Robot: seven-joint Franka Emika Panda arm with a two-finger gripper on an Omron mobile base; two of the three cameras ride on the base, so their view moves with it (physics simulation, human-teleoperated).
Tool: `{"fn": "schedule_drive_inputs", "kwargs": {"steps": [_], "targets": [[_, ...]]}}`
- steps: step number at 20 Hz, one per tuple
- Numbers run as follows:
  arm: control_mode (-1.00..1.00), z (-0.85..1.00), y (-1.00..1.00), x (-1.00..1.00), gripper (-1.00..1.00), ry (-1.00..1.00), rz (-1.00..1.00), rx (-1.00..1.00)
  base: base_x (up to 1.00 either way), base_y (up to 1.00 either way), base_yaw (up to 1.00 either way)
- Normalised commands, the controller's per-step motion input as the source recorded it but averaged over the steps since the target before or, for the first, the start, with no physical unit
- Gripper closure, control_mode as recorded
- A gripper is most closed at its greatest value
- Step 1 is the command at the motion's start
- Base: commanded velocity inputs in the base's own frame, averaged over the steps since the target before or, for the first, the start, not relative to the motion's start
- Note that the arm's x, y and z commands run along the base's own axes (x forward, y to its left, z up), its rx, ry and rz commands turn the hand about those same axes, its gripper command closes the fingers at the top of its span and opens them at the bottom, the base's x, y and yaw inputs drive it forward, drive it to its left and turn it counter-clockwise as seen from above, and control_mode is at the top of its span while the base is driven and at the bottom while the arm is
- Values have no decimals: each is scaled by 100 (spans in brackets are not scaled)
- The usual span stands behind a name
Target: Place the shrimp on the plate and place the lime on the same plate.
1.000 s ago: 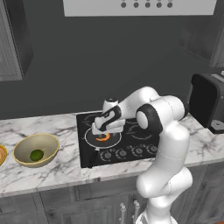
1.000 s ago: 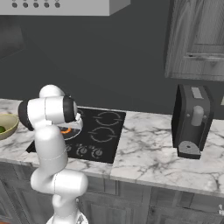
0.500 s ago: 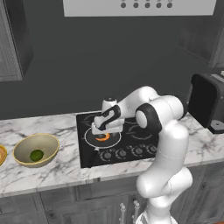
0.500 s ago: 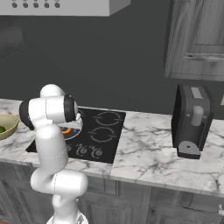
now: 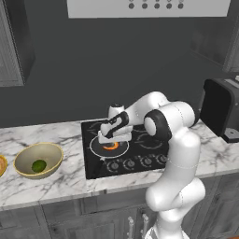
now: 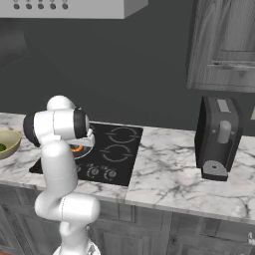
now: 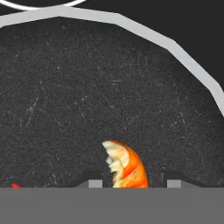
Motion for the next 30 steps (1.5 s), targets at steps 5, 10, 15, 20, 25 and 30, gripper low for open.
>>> {"fn": "schedule_drive_inputs", "kwargs": {"steps": [5,10,15,20,25,30], "targets": [[-100,-64,7,0,100,0,0,0,0,0,0],[-100,-35,5,0,100,5,0,0,0,0,0],[-100,-20,0,0,100,4,0,0,0,0,0],[-100,-31,0,0,100,2,0,0,0,0,0],[-100,-19,2,0,100,7,0,0,0,0,0],[-100,-5,0,1,100,1,0,0,0,0,0]]}}
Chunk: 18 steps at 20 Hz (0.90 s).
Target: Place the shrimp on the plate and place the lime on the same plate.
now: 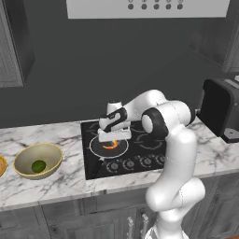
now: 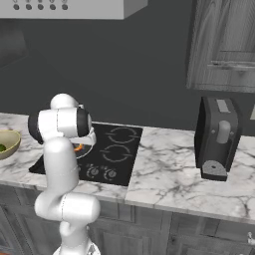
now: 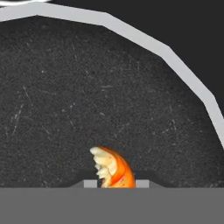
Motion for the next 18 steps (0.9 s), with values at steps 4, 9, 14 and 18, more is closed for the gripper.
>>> {"fn": "schedule_drive_inputs", "kwargs": {"steps": [4,9,14,18], "targets": [[-100,0,-9,0,100,0,0,0,0,0,0],[-100,12,-40,-18,100,0,1,0,0,0,0],[-100,30,-30,-18,100,0,2,0,0,0,0],[-100,71,0,-10,100,0,0,0,0,0,0]]}}
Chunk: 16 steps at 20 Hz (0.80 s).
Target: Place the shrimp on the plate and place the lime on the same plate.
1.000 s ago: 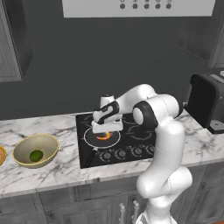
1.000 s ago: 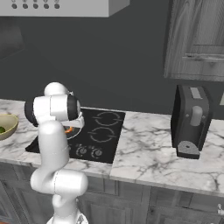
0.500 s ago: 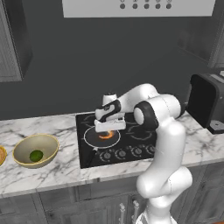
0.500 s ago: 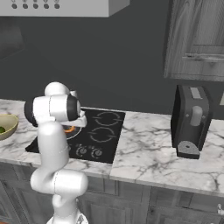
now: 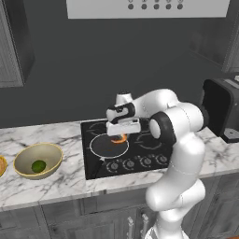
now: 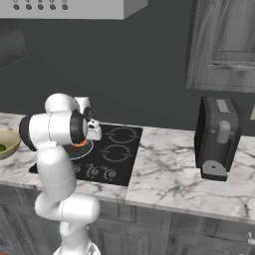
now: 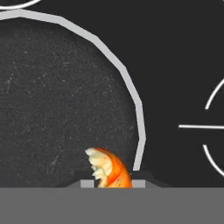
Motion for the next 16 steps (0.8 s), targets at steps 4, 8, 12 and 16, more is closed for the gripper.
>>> {"fn": "schedule_drive_inputs", "kwargs": {"steps": [4,8,12,16], "targets": [[-100,78,0,-1,100,2,0,0,0,0,0],[-100,64,-16,-34,100,0,0,0,0,0,0],[-100,52,-31,-61,100,0,0,0,0,0,0],[-100,47,-34,-61,100,0,0,0,0,0,0]]}}
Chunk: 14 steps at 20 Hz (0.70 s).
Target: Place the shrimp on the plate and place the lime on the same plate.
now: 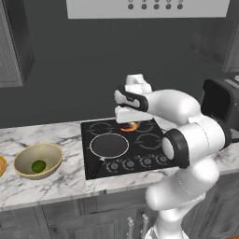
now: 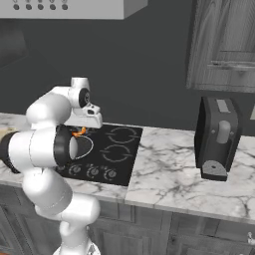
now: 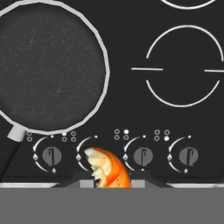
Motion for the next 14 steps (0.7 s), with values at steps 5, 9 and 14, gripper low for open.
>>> {"fn": "schedule_drive_inputs", "kwargs": {"steps": [5,9,14], "targets": [[-100,43,-33,-53,100,0,0,4,0,0,0],[-100,32,-44,-56,100,0,0,4,0,0,0],[-100,28,-37,-43,100,0,-1,2,0,0,0]]}}
